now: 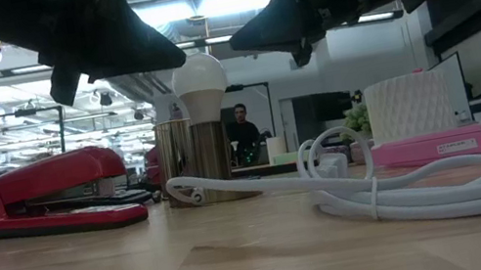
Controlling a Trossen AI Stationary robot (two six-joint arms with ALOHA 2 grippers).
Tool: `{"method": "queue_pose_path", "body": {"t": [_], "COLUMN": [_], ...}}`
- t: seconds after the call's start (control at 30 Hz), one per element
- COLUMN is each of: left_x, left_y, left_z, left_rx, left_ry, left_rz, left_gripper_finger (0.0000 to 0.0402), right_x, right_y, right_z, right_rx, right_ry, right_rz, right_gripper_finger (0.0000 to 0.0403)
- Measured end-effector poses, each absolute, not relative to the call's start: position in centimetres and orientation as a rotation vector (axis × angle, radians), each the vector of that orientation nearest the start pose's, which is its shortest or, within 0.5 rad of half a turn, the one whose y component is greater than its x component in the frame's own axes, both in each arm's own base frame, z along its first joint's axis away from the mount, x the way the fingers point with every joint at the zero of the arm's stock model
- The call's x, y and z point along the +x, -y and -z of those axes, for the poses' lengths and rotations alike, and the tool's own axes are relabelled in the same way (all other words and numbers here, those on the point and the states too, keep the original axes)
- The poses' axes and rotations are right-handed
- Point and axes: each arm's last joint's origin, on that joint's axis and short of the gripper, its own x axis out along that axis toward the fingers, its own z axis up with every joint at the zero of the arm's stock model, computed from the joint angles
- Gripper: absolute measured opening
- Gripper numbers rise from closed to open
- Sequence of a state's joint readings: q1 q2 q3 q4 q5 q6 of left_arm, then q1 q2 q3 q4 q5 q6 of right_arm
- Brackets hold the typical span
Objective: Screw lightbulb
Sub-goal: Insert the white lightbulb into the gold lamp
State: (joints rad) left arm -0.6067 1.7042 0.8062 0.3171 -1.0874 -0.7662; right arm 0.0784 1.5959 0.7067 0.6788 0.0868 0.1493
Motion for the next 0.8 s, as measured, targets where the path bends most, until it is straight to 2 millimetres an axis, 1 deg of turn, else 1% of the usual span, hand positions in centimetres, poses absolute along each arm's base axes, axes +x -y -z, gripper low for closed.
{"method": "queue_pose_path", "body": {"t": [0.43,0.63,0.8], "left_x": [28.07,28.22,28.26], "left_y": [16.47,16.64,16.66], "left_z": [-16.73,-16.8,-16.84], "left_rx": [-0.317,-0.346,-0.324], "left_ry": [-0.197,-0.212,-0.217], "left_rz": [-0.535,-0.488,-0.477], "left_gripper_finger": [0.0003,0.0003,0.0003], "right_x": [32.13,32.12,32.24], "right_y": [-2.27,-2.0,-2.0], "right_z": [-19.46,-19.5,-19.36], "right_rx": [0.13,0.04,0.001], "right_ry": [-0.209,-0.203,-0.198], "right_rz": [0.026,0.11,0.105], "right_gripper_finger": [0.0007,0.0007,0.0007]}}
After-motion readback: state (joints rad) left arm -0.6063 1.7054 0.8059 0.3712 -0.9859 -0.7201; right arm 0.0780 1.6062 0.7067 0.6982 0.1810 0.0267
